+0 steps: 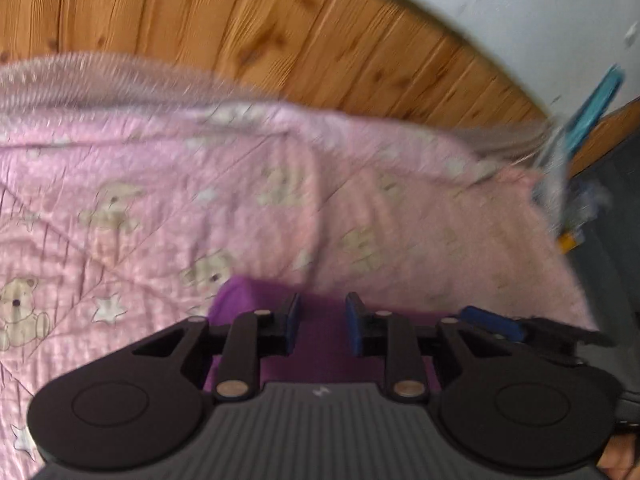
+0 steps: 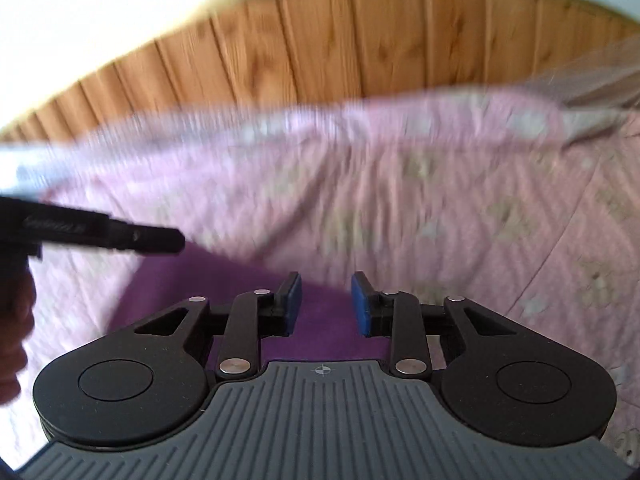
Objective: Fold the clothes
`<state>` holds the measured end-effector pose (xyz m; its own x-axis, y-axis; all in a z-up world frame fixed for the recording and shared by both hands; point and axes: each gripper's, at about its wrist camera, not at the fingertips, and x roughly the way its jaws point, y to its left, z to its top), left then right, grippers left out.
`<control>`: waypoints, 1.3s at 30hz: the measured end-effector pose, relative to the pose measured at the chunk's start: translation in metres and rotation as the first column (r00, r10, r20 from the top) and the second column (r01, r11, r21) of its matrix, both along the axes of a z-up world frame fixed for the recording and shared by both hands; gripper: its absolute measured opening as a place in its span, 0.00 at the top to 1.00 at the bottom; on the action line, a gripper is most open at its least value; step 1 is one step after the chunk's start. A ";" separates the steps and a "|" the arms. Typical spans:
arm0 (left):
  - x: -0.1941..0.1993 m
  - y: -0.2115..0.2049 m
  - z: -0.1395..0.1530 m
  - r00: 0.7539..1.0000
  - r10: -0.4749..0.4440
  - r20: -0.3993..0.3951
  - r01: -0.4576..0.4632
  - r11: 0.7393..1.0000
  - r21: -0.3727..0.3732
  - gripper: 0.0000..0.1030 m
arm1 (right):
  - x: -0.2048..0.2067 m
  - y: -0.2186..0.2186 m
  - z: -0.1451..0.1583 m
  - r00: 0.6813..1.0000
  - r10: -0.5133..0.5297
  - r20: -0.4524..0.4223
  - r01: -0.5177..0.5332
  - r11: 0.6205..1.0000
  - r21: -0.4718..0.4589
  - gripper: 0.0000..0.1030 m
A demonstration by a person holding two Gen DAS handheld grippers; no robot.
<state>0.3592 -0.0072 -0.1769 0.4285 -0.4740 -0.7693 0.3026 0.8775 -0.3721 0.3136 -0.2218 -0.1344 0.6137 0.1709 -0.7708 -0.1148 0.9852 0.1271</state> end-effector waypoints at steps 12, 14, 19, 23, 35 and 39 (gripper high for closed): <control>-0.066 0.057 0.019 0.994 0.088 0.070 -0.074 0.982 -0.175 0.80 | -0.059 -0.001 0.020 0.991 0.079 0.108 -0.077 0.997 -0.024 0.63; -0.083 0.050 0.024 0.997 0.014 0.071 0.001 0.977 -0.211 0.78 | -0.076 0.006 0.020 0.990 0.081 0.111 -0.082 0.997 0.008 0.62; -0.102 0.034 -0.035 0.998 -0.058 -0.006 0.058 0.997 -0.047 0.81 | -0.090 0.016 -0.033 0.997 0.074 0.002 -0.074 0.997 0.023 0.60; -0.123 0.048 0.004 0.999 -0.025 0.045 0.030 0.990 -0.134 0.71 | -0.111 0.016 -0.004 0.998 0.019 0.065 -0.021 0.999 0.032 0.58; -0.134 0.079 -0.004 0.983 0.178 -0.045 -0.183 0.971 -0.152 0.13 | -0.129 -0.038 -0.023 0.977 -0.197 -0.083 0.213 0.908 0.361 0.29; -0.098 0.069 -0.024 0.972 0.220 -0.086 -0.227 0.971 -0.070 0.11 | -0.094 -0.051 -0.043 0.968 -0.195 -0.155 0.242 0.885 0.397 0.30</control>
<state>0.2613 0.0618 -0.2012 0.4714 -0.4334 -0.7681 0.0698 0.8865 -0.4573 0.2195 -0.2732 -0.1771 0.5896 0.3568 -0.7246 0.1348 0.8411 0.5238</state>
